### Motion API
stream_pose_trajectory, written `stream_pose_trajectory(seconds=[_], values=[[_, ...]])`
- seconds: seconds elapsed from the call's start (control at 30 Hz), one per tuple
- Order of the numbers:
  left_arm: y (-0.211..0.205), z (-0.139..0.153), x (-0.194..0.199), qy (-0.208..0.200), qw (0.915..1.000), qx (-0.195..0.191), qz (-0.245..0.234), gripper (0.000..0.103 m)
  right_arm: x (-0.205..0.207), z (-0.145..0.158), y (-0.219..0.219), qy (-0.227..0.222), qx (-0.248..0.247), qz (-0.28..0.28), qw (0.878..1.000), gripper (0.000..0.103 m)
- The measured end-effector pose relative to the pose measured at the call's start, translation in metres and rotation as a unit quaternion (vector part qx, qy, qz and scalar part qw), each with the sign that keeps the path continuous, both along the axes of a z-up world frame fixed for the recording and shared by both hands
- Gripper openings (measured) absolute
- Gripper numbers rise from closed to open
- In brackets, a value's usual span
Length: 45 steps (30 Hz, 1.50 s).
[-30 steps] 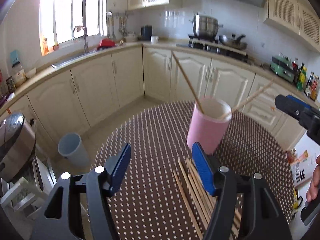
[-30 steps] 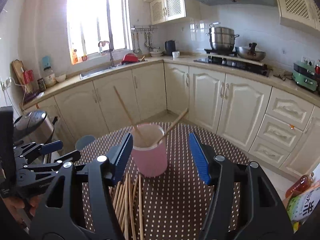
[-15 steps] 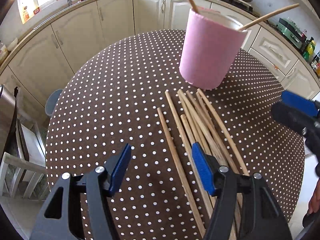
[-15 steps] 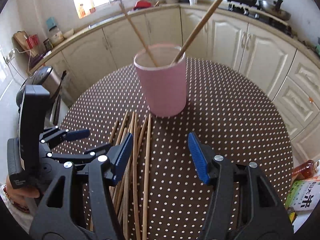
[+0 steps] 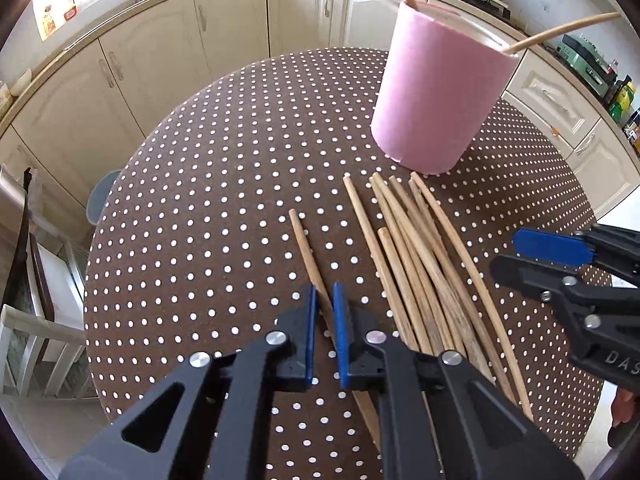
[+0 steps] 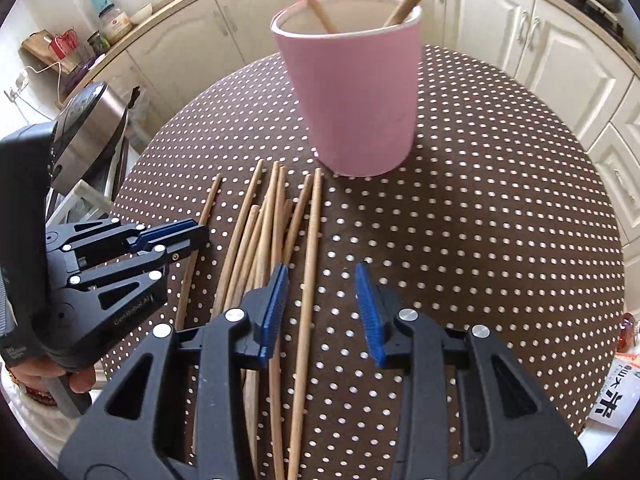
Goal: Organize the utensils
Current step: 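Lower the left tool to the pile and grasp a chopstick while the right tool grasps another, then raise the left tool's chopstick above the pink cup while the right tool carries its chopstick there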
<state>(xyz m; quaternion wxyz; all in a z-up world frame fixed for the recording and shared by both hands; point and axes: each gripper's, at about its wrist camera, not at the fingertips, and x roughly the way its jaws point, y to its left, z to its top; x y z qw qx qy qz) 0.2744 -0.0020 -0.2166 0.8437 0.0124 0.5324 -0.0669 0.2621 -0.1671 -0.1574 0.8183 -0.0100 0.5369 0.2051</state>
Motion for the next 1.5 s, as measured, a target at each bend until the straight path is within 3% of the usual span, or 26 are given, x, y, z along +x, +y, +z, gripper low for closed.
stream_pose_trajectory(seconds=[0.27,0.5,0.73,0.97,1.27,1.5], values=[[0.004,0.003,0.006,-0.002,1.0,-0.009,0.0,0.007,0.018,-0.009,0.023,0.023,-0.034,0.011,0.999,0.032],[-0.001,0.002,0.012,-0.002,0.9997,-0.022,-0.009,0.006,0.027,-0.016,0.042,0.025,-0.069,0.014,0.997,0.007],[-0.003,0.023,0.007,-0.034,0.9988,-0.034,-0.012,0.006,0.019,-0.006,0.035,-0.002,-0.045,-0.001,0.999,0.006],[0.001,0.073,-0.014,-0.104,0.9928,-0.057,-0.016,0.006,-0.003,0.045,0.02,-0.075,0.012,-0.012,0.997,0.006],[-0.002,0.141,-0.053,-0.23,0.9697,-0.083,-0.011,0.006,-0.048,0.106,-0.009,-0.184,0.073,-0.025,0.98,0.006],[-0.016,0.185,-0.068,-0.322,0.9416,-0.096,-0.011,0.006,-0.071,0.15,-0.026,-0.271,0.108,-0.046,0.955,0.006]])
